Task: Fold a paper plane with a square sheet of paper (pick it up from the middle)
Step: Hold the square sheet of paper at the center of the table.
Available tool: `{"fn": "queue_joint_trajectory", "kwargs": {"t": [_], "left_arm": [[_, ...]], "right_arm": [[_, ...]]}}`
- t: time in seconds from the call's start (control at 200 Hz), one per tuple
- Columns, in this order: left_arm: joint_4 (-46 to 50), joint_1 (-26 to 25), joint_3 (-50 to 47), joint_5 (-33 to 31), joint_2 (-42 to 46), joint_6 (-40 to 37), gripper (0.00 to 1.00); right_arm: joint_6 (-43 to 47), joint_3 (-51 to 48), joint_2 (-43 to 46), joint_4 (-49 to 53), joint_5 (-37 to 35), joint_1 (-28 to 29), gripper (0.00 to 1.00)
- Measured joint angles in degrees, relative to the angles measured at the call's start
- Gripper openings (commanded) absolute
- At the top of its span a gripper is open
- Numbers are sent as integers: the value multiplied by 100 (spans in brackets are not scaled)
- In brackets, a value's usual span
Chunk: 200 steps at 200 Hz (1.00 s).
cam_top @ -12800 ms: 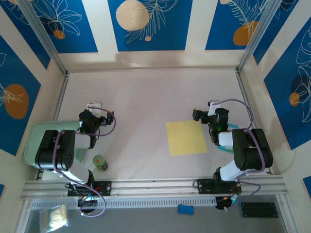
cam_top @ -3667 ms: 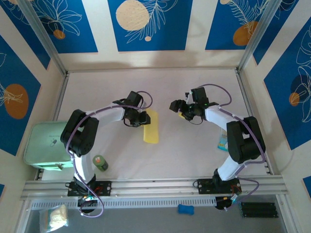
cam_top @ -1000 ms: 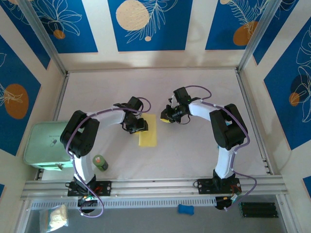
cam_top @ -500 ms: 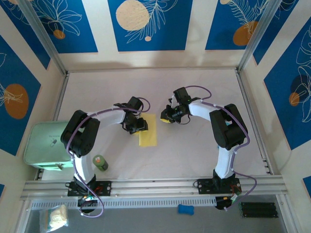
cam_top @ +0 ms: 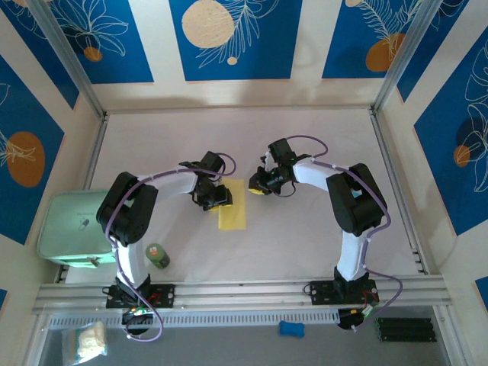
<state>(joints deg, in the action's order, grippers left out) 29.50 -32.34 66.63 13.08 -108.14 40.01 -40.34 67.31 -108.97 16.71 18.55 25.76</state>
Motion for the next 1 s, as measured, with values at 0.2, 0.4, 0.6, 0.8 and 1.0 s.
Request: {"fn": "queue_joint_trajectory", "kwargs": {"t": [0.2, 0.4, 0.6, 0.8, 1.0], "left_arm": [[17, 2, 20, 20, -72, -2, 51], [26, 2, 28, 33, -109, -2, 52], [118, 2, 57, 35, -160, -9, 52], [157, 2, 79, 35, -190, -136, 52], [203, 2, 105, 35, -234, -155, 52]], "right_arm": [[2, 0, -2, -70, 46, 63, 17], [4, 0, -72, -105, 142, 120, 17], [7, 0, -229, -107, 254, 149, 16], [7, 2, -249, -131, 356, 190, 16], [9, 7, -313, -179, 424, 197, 15]]}}
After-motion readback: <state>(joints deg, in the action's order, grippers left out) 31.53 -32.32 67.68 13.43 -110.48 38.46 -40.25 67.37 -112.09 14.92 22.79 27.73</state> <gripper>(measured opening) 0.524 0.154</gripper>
